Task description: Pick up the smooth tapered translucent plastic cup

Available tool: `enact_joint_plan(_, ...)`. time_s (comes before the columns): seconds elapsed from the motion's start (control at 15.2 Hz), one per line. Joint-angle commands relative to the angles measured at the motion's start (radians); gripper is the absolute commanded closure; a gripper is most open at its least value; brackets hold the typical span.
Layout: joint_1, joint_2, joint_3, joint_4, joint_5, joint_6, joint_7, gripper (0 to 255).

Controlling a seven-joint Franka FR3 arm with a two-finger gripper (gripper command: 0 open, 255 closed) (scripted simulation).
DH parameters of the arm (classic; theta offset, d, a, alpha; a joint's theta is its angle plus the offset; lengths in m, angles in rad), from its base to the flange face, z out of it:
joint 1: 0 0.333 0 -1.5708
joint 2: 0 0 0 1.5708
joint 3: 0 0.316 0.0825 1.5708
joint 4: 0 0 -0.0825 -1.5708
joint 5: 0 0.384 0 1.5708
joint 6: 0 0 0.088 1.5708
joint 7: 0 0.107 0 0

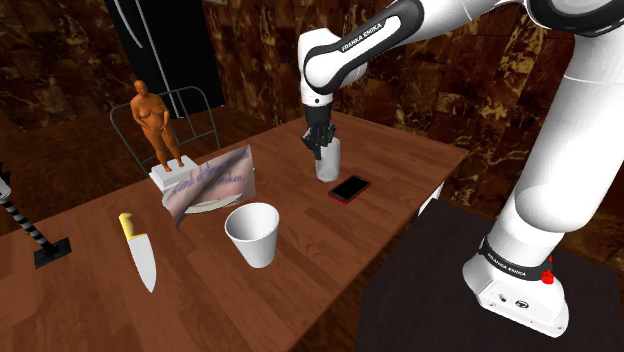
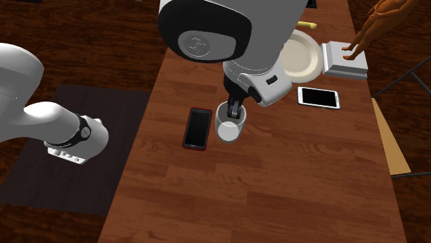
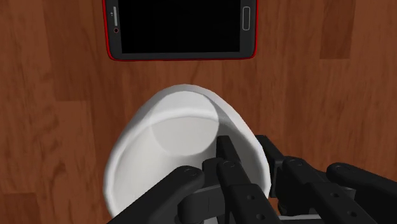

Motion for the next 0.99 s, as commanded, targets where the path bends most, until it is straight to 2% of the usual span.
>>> enact_joint_plan(0.0, 0.0, 0.0, 0.0, -0.001, 0.0, 0.0, 0.0, 255)
enact_joint_plan(0.4, 0.0, 0.002, 0.0, 0.001, 0.0, 0.001, 0.0, 255)
enact_joint_plan(0.92, -0.001, -0.037, 0.0, 0.065, 0.006, -0.102, -0.002, 255)
